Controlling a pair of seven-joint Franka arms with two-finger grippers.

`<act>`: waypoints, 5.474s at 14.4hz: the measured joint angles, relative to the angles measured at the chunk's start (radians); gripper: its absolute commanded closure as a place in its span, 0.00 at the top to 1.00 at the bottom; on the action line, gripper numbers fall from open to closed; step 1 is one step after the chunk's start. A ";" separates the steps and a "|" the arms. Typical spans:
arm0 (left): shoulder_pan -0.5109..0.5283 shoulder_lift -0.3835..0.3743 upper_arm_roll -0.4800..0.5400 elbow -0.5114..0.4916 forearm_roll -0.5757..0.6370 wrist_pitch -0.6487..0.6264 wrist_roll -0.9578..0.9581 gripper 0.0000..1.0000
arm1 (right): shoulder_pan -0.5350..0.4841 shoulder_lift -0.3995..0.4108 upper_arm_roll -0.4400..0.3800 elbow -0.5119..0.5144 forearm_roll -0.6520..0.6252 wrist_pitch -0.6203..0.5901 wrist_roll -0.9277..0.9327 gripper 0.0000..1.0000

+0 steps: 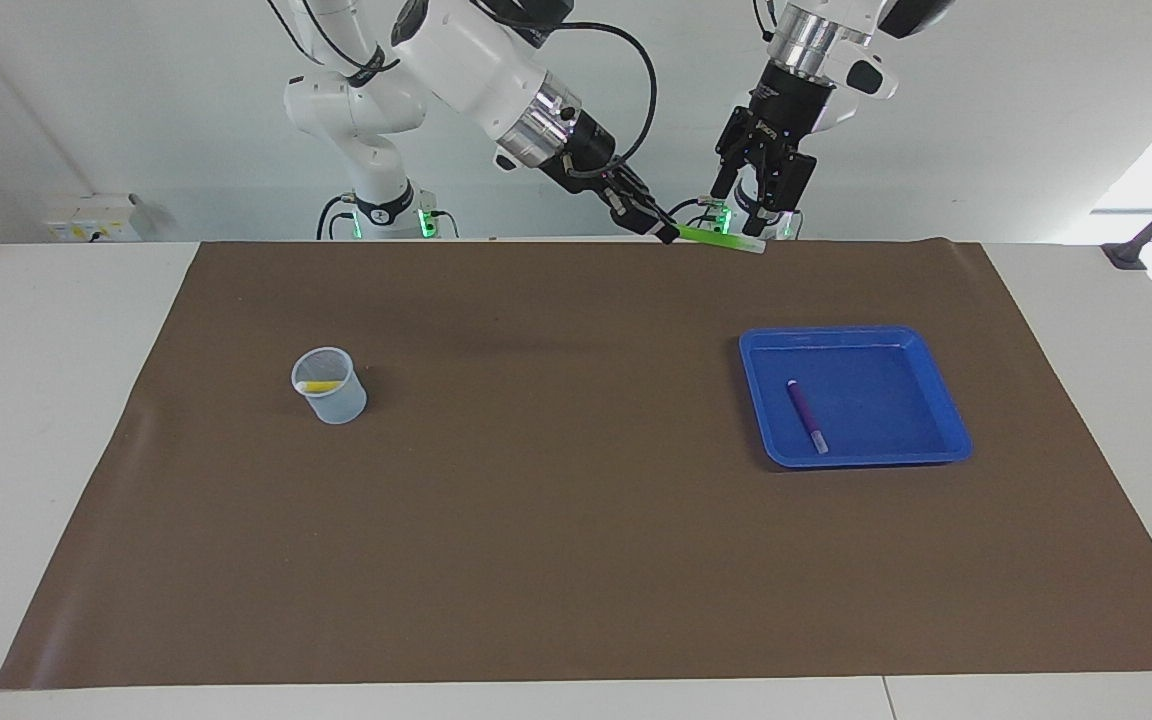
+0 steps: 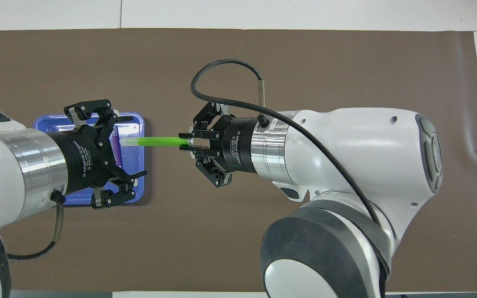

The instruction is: Right arm passes pens to left for tray arrangement

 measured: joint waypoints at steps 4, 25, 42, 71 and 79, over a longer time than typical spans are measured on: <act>0.000 -0.016 0.000 -0.047 0.002 0.007 0.000 0.95 | 0.001 0.000 0.000 0.002 0.000 0.000 0.001 0.00; -0.027 -0.023 -0.002 -0.060 0.005 0.054 0.002 0.28 | 0.005 0.001 0.017 0.005 0.000 -0.001 0.001 0.00; 0.000 -0.023 0.004 -0.060 0.010 0.066 0.016 0.00 | 0.000 0.009 0.010 0.010 -0.109 -0.010 -0.048 1.00; 0.215 0.482 0.161 -0.257 0.354 0.232 1.893 0.00 | -0.016 -0.023 -0.642 -0.341 -0.679 -0.187 -1.491 0.99; 0.194 0.534 0.160 -0.272 0.384 0.280 1.896 0.00 | -0.016 -0.024 -0.641 -0.434 -0.680 -0.079 -1.505 0.84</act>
